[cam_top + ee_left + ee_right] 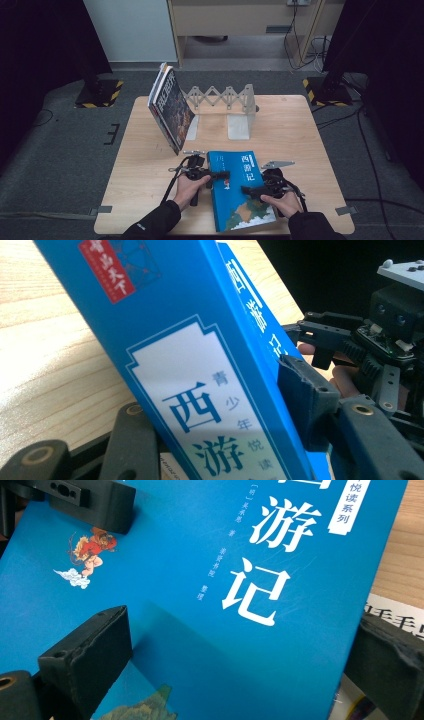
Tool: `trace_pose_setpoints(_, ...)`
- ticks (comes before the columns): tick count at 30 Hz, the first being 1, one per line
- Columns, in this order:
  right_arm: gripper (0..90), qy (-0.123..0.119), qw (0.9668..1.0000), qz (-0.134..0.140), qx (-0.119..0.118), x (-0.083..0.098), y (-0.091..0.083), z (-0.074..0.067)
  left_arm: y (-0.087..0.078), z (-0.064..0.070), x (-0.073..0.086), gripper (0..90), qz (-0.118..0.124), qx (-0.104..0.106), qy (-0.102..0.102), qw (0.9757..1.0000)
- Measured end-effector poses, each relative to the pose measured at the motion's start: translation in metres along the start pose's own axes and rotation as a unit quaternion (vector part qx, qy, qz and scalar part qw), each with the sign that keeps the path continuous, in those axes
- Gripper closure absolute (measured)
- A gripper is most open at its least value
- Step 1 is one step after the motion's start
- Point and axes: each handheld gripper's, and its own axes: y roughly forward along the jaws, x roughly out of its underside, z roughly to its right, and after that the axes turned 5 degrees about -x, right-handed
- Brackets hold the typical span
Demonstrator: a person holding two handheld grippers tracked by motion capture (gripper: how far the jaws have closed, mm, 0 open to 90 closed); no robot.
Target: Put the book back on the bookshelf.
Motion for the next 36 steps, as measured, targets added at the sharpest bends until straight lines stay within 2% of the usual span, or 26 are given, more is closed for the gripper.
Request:
trace_pose_setpoints(2,4.0,0.002,1.0000,-0.003,0.000,-0.0005,0.0004,0.0002,0.0008,-0.0018,-0.0002,48.2,-0.003,0.001,-0.006,1.0000)
trace_pose_setpoints(7,6.0,0.006,1.0000,-0.002,0.001,-0.0007,-0.0001,0.0012,0.0019,-0.0024,0.0005,47.2,-0.006,-0.004,-0.005,1.0000)
trace_pose_setpoints(10,6.2,0.006,1.0000,-0.001,0.003,-0.0005,0.0001,0.0010,0.0039,-0.0041,0.0021,43.7,-0.012,-0.009,0.000,0.9999)
trace_pose_setpoints(19,6.4,0.009,0.9999,-0.002,0.005,-0.0008,0.0005,0.0007,0.0055,-0.0084,0.0045,40.8,-0.012,-0.003,-0.004,0.9999)
trace_pose_setpoints(23,6.5,0.012,0.9999,-0.002,0.006,-0.0010,0.0009,0.0006,0.0052,-0.0096,0.0040,43.8,-0.007,0.003,-0.019,0.9998)
trace_pose_setpoints(26,6.6,0.012,0.9999,-0.001,0.007,-0.0011,0.0006,0.0006,0.0037,-0.0085,0.0048,47.2,0.007,0.007,-0.032,0.9994)
trace_pose_setpoints(32,7.4,0.016,0.9999,0.002,0.003,-0.0021,-0.0008,0.0023,0.0023,-0.0031,0.0007,49.5,0.013,0.007,-0.024,0.9996)
trace_pose_setpoints(36,9.3,0.011,0.9999,0.007,0.002,-0.0033,-0.0029,0.0024,0.0005,0.0000,-0.0025,50.5,0.019,0.007,-0.016,0.9997)
